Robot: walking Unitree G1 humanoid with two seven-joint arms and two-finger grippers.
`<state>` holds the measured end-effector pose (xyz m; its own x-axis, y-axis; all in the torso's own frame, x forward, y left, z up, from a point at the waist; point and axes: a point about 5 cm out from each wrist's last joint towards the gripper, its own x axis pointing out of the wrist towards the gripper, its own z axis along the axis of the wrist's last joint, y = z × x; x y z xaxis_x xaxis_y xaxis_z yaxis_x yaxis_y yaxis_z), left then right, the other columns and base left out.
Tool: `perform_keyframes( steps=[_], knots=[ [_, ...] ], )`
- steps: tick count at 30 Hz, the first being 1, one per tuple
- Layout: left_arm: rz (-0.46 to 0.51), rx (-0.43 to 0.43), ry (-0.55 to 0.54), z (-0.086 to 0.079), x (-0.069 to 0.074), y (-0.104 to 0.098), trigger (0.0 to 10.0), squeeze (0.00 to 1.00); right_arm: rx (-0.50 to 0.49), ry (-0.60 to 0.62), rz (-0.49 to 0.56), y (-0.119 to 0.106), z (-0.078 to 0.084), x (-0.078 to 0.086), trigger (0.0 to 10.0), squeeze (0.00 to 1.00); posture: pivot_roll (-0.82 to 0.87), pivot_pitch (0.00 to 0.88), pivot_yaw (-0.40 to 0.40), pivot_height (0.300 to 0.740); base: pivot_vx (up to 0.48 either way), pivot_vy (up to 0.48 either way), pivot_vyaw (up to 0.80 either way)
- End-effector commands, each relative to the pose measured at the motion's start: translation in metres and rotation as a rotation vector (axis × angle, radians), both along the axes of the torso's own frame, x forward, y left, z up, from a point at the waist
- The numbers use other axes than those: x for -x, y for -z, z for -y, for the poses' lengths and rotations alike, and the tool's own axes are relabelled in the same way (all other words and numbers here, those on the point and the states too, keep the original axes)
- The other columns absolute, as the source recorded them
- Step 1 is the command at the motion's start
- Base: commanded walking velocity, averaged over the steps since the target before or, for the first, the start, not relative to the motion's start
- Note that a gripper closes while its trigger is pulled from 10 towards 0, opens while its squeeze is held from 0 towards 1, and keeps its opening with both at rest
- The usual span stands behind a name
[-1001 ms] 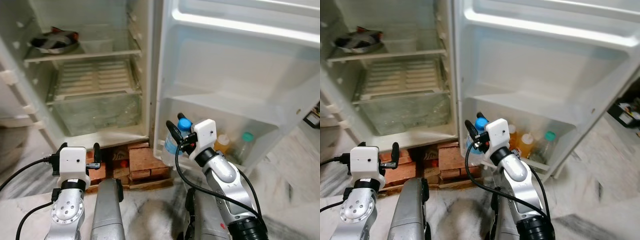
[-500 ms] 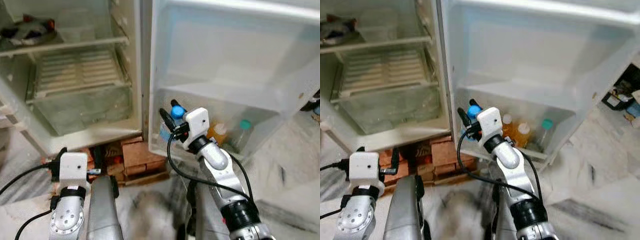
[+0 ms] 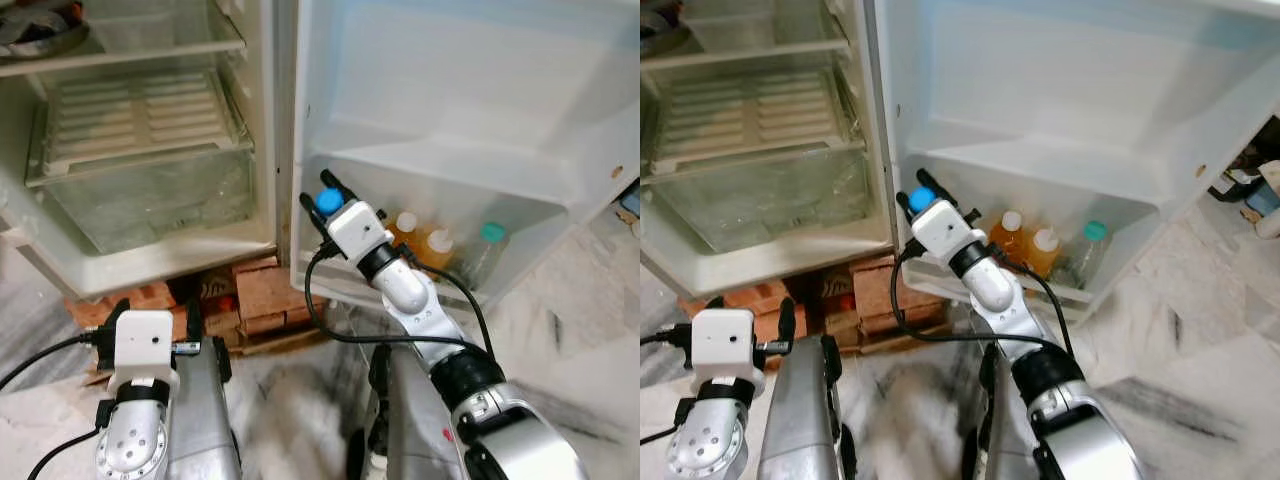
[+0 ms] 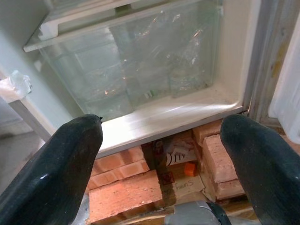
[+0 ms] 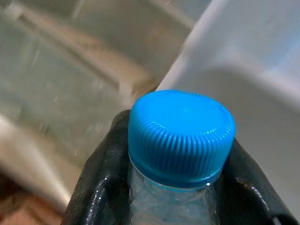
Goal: Restocking fridge
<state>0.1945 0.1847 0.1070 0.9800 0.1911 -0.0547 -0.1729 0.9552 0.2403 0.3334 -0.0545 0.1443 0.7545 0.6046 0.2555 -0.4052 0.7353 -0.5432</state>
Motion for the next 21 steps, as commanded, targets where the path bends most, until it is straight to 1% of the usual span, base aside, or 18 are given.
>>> perform_keyframes(
  steps=[1,2,5,8,10,11,12,13,14,18,20,21],
  knots=[
    [-0.006,-0.011,-0.004,0.001,0.005,-0.003,10.0,0.00,0.066,0.003,0.042,0.005,0.001,-0.001,10.0,0.00,0.23,0.220,-0.105,0.480,0.000,0.000,0.00],
    [-0.006,-0.011,-0.004,0.001,0.005,-0.003,10.0,0.00,0.066,0.003,0.042,0.005,0.001,-0.001,10.0,0.00,0.23,0.220,-0.105,0.480,0.000,0.000,0.00],
    [0.002,-0.027,0.004,0.003,0.012,-0.009,10.0,0.00,0.104,0.016,0.042,0.011,0.000,-0.004,10.0,0.00,0.23,0.260,-0.112,0.480,0.000,0.000,0.00],
    [-0.003,-0.028,0.003,0.003,0.015,-0.010,10.0,0.00,0.102,0.025,0.021,0.014,-0.001,-0.006,10.0,0.00,0.24,0.271,-0.113,0.480,0.000,0.000,0.00],
    [-0.014,-0.031,0.001,0.003,0.018,-0.010,10.0,0.00,0.028,0.084,-0.103,0.022,0.004,-0.012,10.0,0.00,0.24,0.282,-0.113,0.480,0.000,0.000,0.00],
    [-0.014,-0.031,0.001,0.003,0.018,-0.010,10.0,0.00,0.028,0.084,-0.103,0.022,0.004,-0.012,10.0,0.00,0.24,0.282,-0.113,0.480,0.000,0.000,0.00],
    [-0.019,-0.032,-0.002,0.003,0.020,-0.011,10.0,0.00,-0.032,0.119,-0.202,0.028,0.008,-0.016,10.0,0.00,0.25,0.286,-0.114,0.480,0.000,0.000,0.00],
    [-0.020,-0.032,-0.002,0.002,0.020,-0.011,10.0,0.00,-0.052,0.126,-0.235,0.030,0.009,-0.017,10.0,0.00,0.25,0.287,-0.114,0.480,0.000,0.000,0.00],
    [-0.020,-0.032,-0.002,0.002,0.020,-0.011,10.0,0.00,-0.052,0.126,-0.235,0.030,0.009,-0.017,10.0,0.00,0.25,0.287,-0.114,0.480,0.000,0.000,0.00],
    [-0.019,-0.031,0.001,0.003,0.018,-0.013,10.0,0.00,-0.107,0.172,-0.332,0.036,0.020,-0.021,10.0,0.00,0.25,0.289,-0.118,0.480,0.000,0.000,0.00],
    [-0.019,-0.031,0.001,0.003,0.017,-0.014,10.0,0.00,-0.112,0.182,-0.339,0.036,0.021,-0.022,10.0,0.00,0.25,0.289,-0.118,0.480,0.000,0.000,0.00],
    [-0.018,-0.030,0.002,0.004,0.016,-0.014,10.0,0.00,-0.122,0.197,-0.352,0.037,0.025,-0.024,10.0,0.00,0.24,0.284,-0.121,0.480,0.000,0.000,0.00]
  ],
)
